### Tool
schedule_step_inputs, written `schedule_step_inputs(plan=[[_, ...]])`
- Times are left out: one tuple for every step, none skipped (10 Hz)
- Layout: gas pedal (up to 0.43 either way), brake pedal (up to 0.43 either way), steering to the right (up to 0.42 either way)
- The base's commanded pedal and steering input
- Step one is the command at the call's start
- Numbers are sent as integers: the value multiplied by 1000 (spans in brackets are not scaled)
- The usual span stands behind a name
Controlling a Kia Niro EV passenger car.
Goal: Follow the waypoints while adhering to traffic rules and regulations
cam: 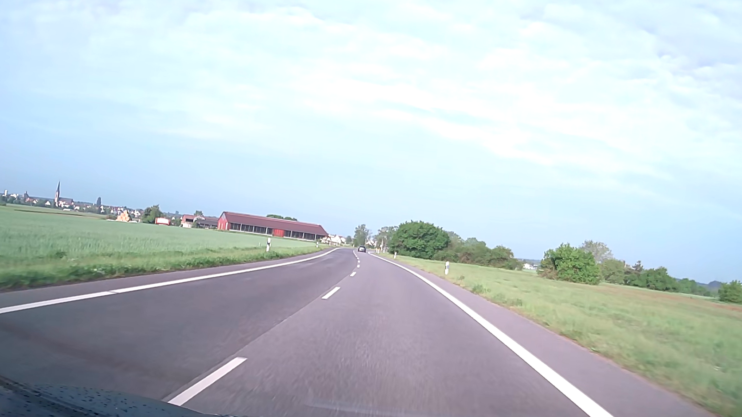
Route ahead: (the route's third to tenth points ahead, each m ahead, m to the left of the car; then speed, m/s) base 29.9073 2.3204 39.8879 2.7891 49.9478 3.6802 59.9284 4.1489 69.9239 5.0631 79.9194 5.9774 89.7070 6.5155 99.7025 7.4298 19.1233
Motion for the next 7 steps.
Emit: schedule_step_inputs(plan=[[157, 0, -11], [157, 0, -11], [157, 0, -11], [157, 0, -11], [157, 0, -11], [157, 0, -11], [157, 0, -11]])
